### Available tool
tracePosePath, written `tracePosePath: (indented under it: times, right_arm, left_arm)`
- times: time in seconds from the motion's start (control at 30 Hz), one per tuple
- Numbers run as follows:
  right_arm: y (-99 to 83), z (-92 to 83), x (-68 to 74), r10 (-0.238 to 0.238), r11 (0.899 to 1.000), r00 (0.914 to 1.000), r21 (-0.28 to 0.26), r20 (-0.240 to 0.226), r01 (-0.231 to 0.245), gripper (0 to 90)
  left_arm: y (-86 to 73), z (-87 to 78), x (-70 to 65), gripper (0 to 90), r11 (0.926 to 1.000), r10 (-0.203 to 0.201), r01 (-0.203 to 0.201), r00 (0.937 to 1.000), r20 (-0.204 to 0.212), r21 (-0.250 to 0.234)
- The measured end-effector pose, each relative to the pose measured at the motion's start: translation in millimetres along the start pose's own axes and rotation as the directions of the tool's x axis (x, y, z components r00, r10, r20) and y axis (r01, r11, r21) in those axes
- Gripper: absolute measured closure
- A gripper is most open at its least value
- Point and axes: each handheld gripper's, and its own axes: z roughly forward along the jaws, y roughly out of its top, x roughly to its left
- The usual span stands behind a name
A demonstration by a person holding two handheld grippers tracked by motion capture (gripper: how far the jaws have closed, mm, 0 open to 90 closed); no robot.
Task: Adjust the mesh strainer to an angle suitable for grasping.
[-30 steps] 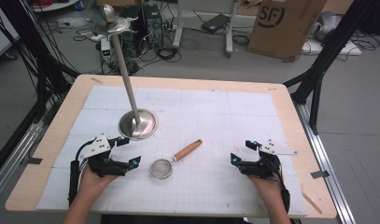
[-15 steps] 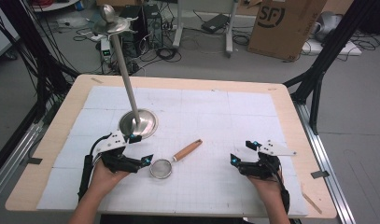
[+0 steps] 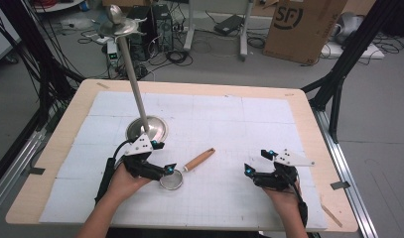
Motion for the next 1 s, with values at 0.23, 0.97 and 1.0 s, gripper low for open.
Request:
tracePosePath:
  times: [0.23,0.97,1.0]
  right_arm:
    - [-0.5,0.2,-1.6,0.01,1.0,0.9999,0.004,-0.002,-0.01,14.6]
    - [-2.3,0.8,-4.6,0.022,1.0,0.9997,0.011,-0.008,-0.022,14.6]
    - [-2.4,0.8,-4.5,0.025,1.0,0.9997,0.012,-0.005,-0.025,14.6]
  left_arm:
    - [7.0,14.9,-2.6,14.6,0.9982,0.0,-0.001,0.9999,0.016,0.059]
    - [27.3,61.4,-20.0,17.0,0.9733,0.045,-0.056,0.9977,0.051,0.223]
    - [27.6,62.4,-21.3,17.0,0.9725,0.049,-0.06,0.9974,0.052,0.225]
